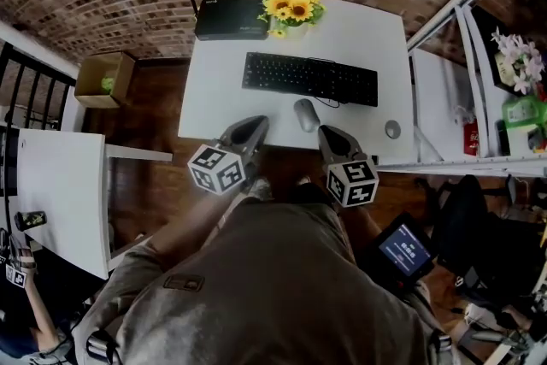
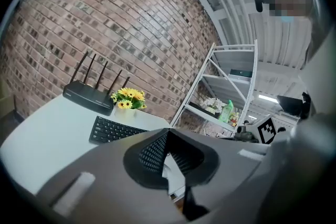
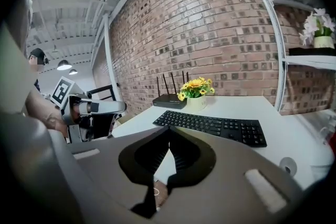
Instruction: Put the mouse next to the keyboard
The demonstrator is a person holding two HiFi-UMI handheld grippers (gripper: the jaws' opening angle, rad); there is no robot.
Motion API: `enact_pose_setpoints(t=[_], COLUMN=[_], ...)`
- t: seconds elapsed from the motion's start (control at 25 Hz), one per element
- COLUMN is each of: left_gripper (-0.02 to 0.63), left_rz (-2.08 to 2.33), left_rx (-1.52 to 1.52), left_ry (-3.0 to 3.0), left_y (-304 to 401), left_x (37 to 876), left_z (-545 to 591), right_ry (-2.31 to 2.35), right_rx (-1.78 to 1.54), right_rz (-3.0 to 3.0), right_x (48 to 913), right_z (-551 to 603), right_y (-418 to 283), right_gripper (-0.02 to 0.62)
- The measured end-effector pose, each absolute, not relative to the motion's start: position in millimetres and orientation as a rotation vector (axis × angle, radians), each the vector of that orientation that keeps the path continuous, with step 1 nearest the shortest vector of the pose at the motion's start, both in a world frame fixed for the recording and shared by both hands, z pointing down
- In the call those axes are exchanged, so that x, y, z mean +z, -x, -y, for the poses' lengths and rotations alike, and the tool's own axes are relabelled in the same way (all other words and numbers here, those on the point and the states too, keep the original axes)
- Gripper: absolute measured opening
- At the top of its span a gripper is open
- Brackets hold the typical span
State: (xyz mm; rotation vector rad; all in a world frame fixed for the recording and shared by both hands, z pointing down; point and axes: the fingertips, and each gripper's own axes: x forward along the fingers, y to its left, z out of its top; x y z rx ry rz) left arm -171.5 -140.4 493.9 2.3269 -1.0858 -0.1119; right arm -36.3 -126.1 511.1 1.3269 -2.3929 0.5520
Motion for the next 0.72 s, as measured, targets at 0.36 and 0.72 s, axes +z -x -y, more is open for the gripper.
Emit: enact_pose_setpoints(t=[0.36,0.72], left_gripper=[0.0,0.0], left_rz=[1.089,1.124], left_rx=[-0.096,0.119], left_ry=[-2.249,-2.286], left_y=[167,151], left_x=[517,555], left_z=[159,166], right_ry=[-1.262,-1.179], right_rx=[0.588,0.602], right_rz=[2.356,2.285], right_x=[540,575], right_z=[152,170], right_y=[33,39], right_gripper=[0.027,0.105])
